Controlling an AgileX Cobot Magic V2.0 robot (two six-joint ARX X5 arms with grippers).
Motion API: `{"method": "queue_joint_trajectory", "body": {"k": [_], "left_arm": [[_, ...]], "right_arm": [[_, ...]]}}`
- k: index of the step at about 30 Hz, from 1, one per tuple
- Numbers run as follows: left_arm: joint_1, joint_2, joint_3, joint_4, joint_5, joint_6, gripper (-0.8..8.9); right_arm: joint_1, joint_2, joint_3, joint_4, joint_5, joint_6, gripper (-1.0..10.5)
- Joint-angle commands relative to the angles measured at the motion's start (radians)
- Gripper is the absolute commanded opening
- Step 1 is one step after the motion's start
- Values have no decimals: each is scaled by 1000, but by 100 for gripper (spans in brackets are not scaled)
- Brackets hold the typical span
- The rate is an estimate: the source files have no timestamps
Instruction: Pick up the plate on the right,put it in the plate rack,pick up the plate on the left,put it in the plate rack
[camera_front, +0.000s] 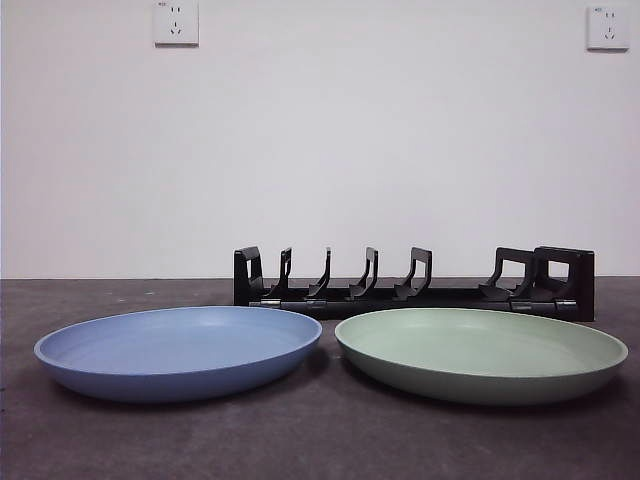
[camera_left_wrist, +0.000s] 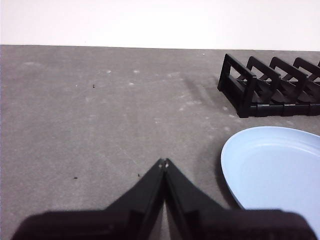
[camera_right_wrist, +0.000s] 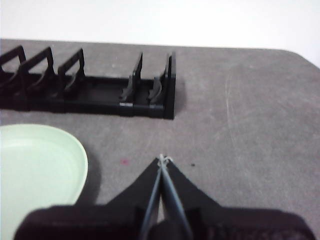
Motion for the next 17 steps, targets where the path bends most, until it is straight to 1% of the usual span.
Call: {"method": "queue_joint_trajectory", "body": {"k": [1, 4, 8, 12, 17], "left_arm": [[2, 1, -10, 6, 0, -7, -3], [2, 1, -10, 6, 0, -12, -4], [2, 2, -2, 7, 5, -47, -6], [2, 2, 36, 0, 56, -49, -7], [2, 30, 116, -13, 56, -80, -7]], "right_arm": [[0, -2, -9, -1, -23, 45, 2], [0, -1, -9, -8, -35, 63, 0], [0, -1, -3, 11, -38, 152, -9], [0, -1, 38, 26, -38, 212, -9], [0, 13, 130, 31, -37, 216, -10]]}}
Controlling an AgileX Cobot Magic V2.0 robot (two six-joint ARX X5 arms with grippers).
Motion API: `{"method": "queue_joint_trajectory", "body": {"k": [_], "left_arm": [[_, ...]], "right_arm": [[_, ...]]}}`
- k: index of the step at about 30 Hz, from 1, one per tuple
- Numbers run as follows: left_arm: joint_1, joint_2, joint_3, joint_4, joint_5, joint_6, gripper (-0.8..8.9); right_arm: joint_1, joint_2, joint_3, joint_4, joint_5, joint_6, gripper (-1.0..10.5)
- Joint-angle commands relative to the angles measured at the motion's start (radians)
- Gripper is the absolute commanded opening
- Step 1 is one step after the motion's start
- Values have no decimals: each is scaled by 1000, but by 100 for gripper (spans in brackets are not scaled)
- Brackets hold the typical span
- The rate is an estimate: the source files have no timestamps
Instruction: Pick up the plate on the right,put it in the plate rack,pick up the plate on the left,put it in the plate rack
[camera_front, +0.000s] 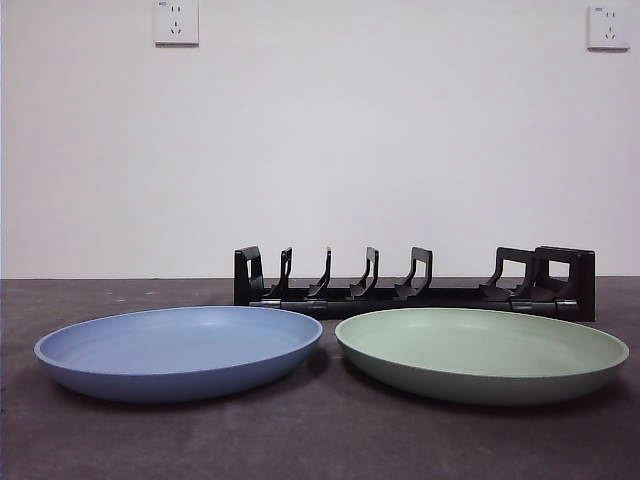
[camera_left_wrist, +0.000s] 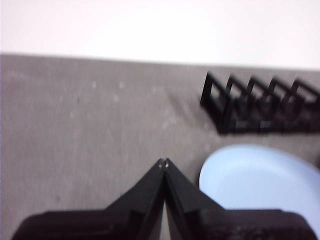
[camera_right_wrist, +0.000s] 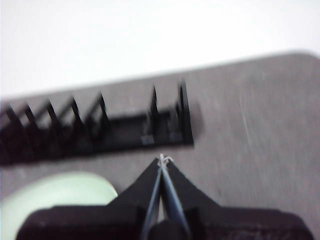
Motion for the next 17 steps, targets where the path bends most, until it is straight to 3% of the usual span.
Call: {"method": "queue_joint_trajectory", "body": {"k": [1, 8, 12, 17], "left_arm": [[2, 29, 56, 3, 6, -41, -7], [2, 159, 249, -64, 120, -44, -7], [2, 254, 374, -114, 203, -29, -7], [2, 368, 540, -255, 328, 39, -7]], "right_arm": [[0, 21, 68, 18, -3, 23, -10], [0, 146, 256, 3, -87, 36, -9], [0, 269, 401, -116, -146, 33, -9], [0, 442, 608, -351, -259, -63, -9]]}}
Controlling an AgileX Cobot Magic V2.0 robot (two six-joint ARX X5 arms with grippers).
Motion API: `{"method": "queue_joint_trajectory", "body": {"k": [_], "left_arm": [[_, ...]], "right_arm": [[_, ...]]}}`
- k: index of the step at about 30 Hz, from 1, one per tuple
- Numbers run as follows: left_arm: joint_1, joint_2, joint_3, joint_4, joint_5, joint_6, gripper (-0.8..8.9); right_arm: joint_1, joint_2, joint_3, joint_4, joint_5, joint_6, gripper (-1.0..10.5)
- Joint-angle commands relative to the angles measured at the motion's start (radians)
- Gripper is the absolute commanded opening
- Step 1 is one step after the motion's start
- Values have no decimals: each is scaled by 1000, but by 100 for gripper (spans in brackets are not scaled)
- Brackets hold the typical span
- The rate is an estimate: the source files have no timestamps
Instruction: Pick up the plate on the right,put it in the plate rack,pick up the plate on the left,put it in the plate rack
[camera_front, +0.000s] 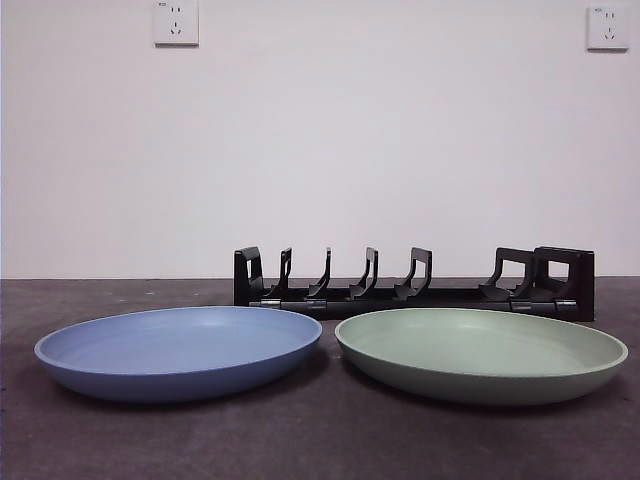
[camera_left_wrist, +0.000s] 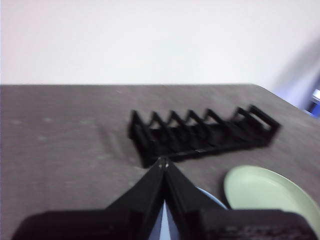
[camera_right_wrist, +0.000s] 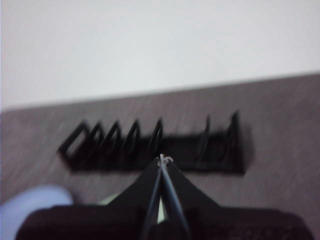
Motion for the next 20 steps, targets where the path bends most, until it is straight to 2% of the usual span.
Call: {"method": "queue_joint_trajectory", "body": {"k": [1, 6, 12, 20], "left_arm": [[2, 50, 81, -80, 67, 73, -6], [-2, 131, 229, -270, 152, 168, -6], [-50, 198, 365, -445, 208, 240, -7], [-126, 268, 426, -512, 211, 283, -6]], "right_arm": [[0, 80, 106, -116, -65, -77, -9], [0, 226, 290, -370, -151, -176, -9], [1, 332, 425, -584, -220, -259, -9], [2, 359, 461, -626, -221, -266, -8]]}}
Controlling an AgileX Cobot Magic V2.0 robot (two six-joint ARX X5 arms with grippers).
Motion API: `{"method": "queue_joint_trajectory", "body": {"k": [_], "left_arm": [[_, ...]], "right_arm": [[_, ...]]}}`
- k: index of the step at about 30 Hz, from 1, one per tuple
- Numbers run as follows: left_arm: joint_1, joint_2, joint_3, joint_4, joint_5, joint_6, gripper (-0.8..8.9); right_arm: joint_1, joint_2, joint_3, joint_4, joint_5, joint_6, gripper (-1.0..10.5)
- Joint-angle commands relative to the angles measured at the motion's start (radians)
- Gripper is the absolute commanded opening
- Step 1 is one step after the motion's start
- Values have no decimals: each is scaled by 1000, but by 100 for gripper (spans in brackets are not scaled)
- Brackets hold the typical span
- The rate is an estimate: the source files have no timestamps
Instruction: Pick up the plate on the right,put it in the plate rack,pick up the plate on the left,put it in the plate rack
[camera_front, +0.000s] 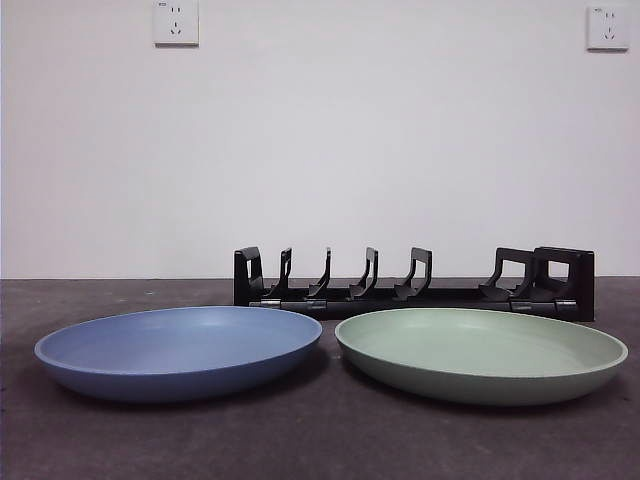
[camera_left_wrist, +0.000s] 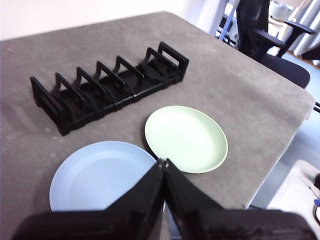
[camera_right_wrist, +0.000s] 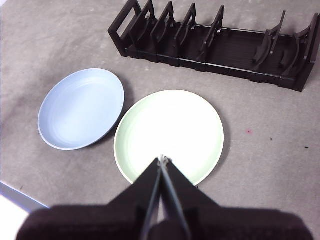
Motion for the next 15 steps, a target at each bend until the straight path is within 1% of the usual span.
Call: {"method": "queue_joint_trajectory", "body": {"k": [1, 5, 6, 7, 8, 9, 10, 11, 12, 15], "left_arm": [[-10, 16, 1, 0, 8, 21, -5], [-12, 27, 2, 5, 11, 27, 14], [-13, 27, 2, 6, 11, 27, 95], [-17, 27, 2, 11, 12, 27, 253], [-24, 27, 2, 20, 12, 27, 483], [-32, 26, 2, 28, 14, 27, 634], [-42, 27, 3, 33, 29, 27, 689], [-52, 28, 9, 33, 50, 27, 692], [-62, 35, 20, 31, 66, 27, 692], [-101, 56, 66, 23, 63, 40, 692]], "right_arm": [[2, 0, 4, 1, -4, -11, -8], [2, 0, 4, 2, -5, -10, 3], [2, 0, 4, 2, -21, -10, 23], [2, 0, 4, 2, -57, -10, 102], [2, 0, 4, 2, -109, -10, 226], [2, 0, 4, 2, -150, -10, 340], [2, 0, 4, 2, -186, -10, 467], [2, 0, 4, 2, -201, -10, 577], [2, 0, 4, 0, -198, -9, 641], [2, 0, 4, -3, -196, -2, 643]]}}
